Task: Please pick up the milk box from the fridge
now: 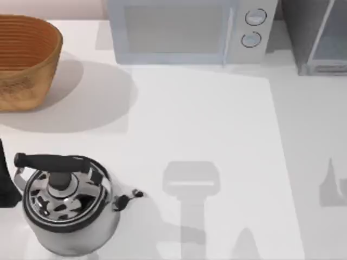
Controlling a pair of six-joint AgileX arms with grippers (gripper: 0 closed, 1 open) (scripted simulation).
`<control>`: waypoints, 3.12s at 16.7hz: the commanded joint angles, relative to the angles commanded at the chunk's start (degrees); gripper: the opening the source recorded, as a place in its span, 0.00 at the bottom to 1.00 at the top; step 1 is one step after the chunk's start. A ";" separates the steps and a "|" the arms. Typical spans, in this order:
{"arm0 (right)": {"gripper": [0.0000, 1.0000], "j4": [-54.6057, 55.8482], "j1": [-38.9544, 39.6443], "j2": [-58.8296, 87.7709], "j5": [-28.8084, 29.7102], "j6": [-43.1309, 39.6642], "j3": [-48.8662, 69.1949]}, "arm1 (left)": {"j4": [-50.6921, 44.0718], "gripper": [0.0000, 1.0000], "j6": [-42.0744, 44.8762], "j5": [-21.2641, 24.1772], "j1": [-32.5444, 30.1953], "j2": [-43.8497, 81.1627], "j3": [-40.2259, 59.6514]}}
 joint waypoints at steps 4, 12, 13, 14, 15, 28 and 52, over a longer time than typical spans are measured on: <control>1.00 1.79 -0.79 1.73 -0.58 0.08 0.26 | 0.00 1.00 0.00 0.00 0.00 0.00 0.00; 1.00 30.27 -11.30 31.98 -8.67 0.89 3.43 | 0.00 1.00 0.00 0.00 0.00 0.00 0.00; 1.00 35.11 -12.93 37.81 -10.17 0.98 3.86 | 0.00 1.00 0.00 0.00 0.00 0.00 0.00; 1.00 39.98 -14.54 43.81 -11.73 1.06 4.28 | 0.00 1.00 0.00 0.00 0.00 0.00 0.00; 1.00 44.83 -16.11 49.88 -13.32 1.13 4.68 | 0.00 1.00 0.00 0.00 0.00 0.00 0.00; 1.00 91.58 -30.23 101.61 -29.08 1.05 10.33 | 0.00 1.00 0.00 0.00 0.00 0.00 0.00; 1.00 68.14 -15.03 122.18 -13.36 0.53 54.65 | 0.00 1.00 0.00 0.00 0.00 0.00 0.00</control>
